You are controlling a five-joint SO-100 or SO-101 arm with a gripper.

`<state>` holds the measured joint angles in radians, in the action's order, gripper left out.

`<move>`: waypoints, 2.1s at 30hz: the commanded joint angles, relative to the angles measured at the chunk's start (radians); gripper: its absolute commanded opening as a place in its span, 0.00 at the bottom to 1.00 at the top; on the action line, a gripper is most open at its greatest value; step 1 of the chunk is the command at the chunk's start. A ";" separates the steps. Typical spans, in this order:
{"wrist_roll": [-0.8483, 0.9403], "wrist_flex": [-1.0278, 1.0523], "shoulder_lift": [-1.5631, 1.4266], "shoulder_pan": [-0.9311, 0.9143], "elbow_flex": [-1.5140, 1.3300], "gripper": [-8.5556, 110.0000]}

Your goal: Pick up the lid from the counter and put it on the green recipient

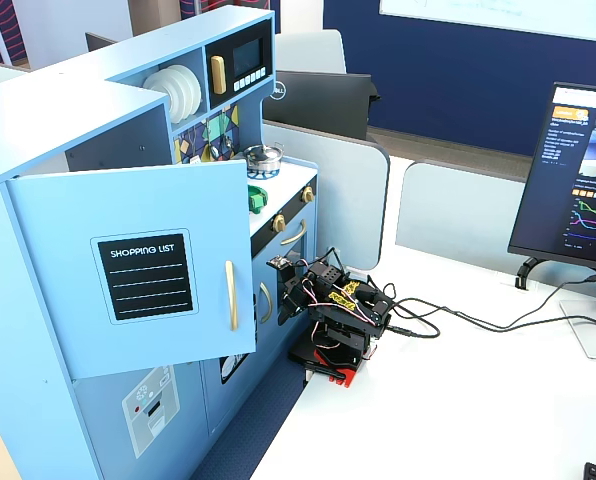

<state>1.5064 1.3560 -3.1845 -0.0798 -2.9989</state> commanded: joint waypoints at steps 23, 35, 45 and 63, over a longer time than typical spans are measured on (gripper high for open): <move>0.164 -0.687 0.081 -0.166 0.356 0.10; 0.080 -1.111 0.186 -0.374 0.580 0.39; 0.117 -1.235 0.302 -0.479 0.571 0.44; 0.118 -1.514 0.703 -0.509 0.666 0.44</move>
<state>1.6276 -0.0874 -2.5541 -0.5906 -2.4298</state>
